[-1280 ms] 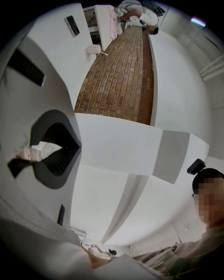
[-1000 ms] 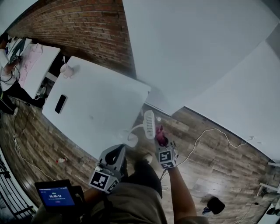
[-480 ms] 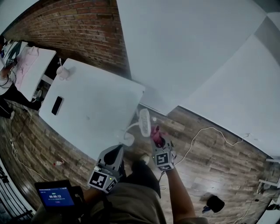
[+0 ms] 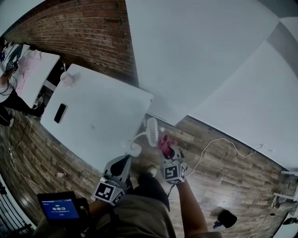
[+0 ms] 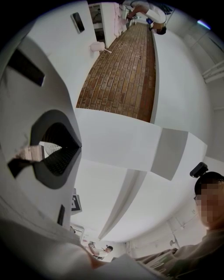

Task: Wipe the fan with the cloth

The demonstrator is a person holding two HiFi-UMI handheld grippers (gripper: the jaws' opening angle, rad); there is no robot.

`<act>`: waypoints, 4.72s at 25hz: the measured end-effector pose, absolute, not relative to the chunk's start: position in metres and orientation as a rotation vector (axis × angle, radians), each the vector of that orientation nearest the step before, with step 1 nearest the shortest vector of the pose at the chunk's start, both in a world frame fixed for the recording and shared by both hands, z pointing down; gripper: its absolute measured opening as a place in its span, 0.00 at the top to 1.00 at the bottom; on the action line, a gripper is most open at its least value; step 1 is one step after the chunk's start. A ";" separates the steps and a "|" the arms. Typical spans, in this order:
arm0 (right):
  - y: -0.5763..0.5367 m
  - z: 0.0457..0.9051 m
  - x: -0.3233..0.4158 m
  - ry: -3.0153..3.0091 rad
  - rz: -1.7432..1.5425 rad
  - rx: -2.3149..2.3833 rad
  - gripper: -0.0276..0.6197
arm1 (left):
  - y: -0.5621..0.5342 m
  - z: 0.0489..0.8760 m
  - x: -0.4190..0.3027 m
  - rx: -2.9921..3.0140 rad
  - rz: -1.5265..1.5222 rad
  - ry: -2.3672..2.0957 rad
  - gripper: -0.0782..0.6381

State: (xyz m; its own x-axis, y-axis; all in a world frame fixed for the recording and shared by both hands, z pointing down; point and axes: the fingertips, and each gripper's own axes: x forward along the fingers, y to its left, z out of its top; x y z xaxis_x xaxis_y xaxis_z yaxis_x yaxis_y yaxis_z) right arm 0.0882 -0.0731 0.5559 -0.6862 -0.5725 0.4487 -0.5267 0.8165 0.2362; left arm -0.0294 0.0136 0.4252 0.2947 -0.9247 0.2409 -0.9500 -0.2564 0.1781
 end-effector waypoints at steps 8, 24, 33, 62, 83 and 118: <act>-0.088 0.542 0.085 -2.486 -0.213 0.784 0.82 | 0.012 0.427 -0.027 2.279 0.121 -1.697 0.86; -0.131 0.536 0.071 -2.487 -0.256 0.730 0.82 | 0.003 0.430 -0.041 2.229 0.116 -1.750 0.86; -0.147 0.553 0.065 -2.462 -0.309 0.681 0.82 | -0.001 0.432 -0.045 2.205 0.124 -1.778 0.86; -0.155 0.614 0.062 -2.360 -0.302 0.589 0.82 | 0.001 0.437 -0.052 2.183 0.140 -1.805 0.86; -0.118 0.651 0.077 -2.317 -0.165 0.648 0.82 | 0.009 0.443 -0.058 2.149 0.145 -1.807 0.86; -0.072 0.586 0.098 -2.236 -0.383 0.615 0.82 | 0.027 0.439 -0.037 2.229 0.102 -1.687 0.86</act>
